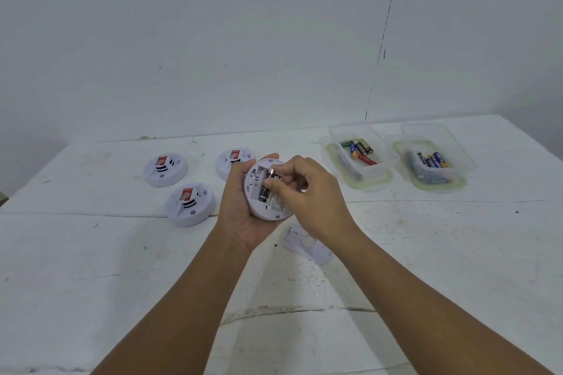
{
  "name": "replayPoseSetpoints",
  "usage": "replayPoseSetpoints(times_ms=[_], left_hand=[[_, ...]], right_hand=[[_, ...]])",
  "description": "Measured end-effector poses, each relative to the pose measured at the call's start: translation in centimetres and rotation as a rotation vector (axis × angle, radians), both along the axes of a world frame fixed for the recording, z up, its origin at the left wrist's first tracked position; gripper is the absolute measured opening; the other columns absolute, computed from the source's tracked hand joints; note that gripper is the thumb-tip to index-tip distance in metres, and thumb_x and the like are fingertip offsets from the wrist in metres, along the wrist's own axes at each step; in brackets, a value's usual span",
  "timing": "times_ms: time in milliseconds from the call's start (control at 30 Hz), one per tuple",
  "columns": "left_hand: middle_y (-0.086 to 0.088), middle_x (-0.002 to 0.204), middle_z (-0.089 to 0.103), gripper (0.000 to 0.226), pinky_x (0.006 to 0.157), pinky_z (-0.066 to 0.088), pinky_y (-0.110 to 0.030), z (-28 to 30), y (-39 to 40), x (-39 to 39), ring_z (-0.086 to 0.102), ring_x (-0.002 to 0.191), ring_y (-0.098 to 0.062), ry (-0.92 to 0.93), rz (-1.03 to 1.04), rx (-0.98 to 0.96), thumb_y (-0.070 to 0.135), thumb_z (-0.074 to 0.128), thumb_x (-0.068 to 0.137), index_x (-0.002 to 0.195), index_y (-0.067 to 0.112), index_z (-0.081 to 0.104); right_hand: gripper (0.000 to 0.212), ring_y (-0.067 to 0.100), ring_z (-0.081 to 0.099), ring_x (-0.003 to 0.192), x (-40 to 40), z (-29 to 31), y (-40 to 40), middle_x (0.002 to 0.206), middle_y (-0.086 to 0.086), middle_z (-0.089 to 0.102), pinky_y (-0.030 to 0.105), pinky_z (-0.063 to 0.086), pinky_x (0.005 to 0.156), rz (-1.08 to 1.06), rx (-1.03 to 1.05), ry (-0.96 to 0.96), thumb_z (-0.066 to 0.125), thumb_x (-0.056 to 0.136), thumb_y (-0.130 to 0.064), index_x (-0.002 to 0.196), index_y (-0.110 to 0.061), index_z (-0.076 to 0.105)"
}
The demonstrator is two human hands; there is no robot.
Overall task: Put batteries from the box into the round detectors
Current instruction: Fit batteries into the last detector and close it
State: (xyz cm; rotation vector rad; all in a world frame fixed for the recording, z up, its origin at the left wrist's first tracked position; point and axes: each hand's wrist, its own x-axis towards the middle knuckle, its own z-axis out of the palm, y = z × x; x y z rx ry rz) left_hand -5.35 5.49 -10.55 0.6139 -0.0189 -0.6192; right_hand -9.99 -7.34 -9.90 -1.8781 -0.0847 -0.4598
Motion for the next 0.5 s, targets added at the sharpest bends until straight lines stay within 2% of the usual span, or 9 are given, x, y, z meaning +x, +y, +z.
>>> replayPoseSetpoints(times_ms=[200,300,400,500], left_hand=[[-0.006,0.095,0.069,0.03,0.079,0.057,-0.034,0.8,-0.4,-0.1,0.07,0.086,-0.022,-0.025,0.043,0.055,0.035,0.064,0.082,0.103,0.015,0.071],[-0.006,0.094,0.067,0.028,0.077,0.059,-0.033,0.8,-0.7,0.1,0.068,0.085,-0.021,-0.019,0.056,0.07,0.034,0.064,0.082,0.101,0.015,0.071],[-0.007,0.098,0.066,0.026,0.079,0.057,-0.031,0.6,-1.1,0.4,0.066,0.088,-0.021,-0.003,0.049,0.104,0.035,0.064,0.083,0.098,0.015,0.072],[-0.007,0.099,0.063,0.027,0.079,0.053,-0.029,0.3,-1.5,0.8,0.063,0.089,-0.02,0.0,0.031,0.15,0.036,0.07,0.077,0.096,0.017,0.074]], right_hand=[[0.01,0.012,0.057,0.076,0.0,-0.7,0.2,0.079,-0.001,0.06,0.021,0.046,0.067,-0.009,-0.143,-0.066,0.076,0.093,-0.027,0.093,-0.021,0.068],[0.007,0.01,0.057,0.077,0.1,-1.2,0.2,0.08,-0.006,0.061,0.025,0.047,0.069,-0.032,-0.224,-0.111,0.072,0.096,-0.029,0.099,-0.024,0.071],[0.022,0.009,0.055,0.078,0.0,-2.0,0.1,0.083,-0.006,0.064,0.031,0.046,0.067,-0.097,-0.342,-0.182,0.064,0.099,-0.035,0.113,-0.021,0.074],[0.034,0.01,0.051,0.073,0.0,-2.6,-0.3,0.076,-0.005,0.061,0.027,0.034,0.061,-0.154,-0.452,-0.231,0.055,0.101,-0.041,0.12,-0.02,0.075]])
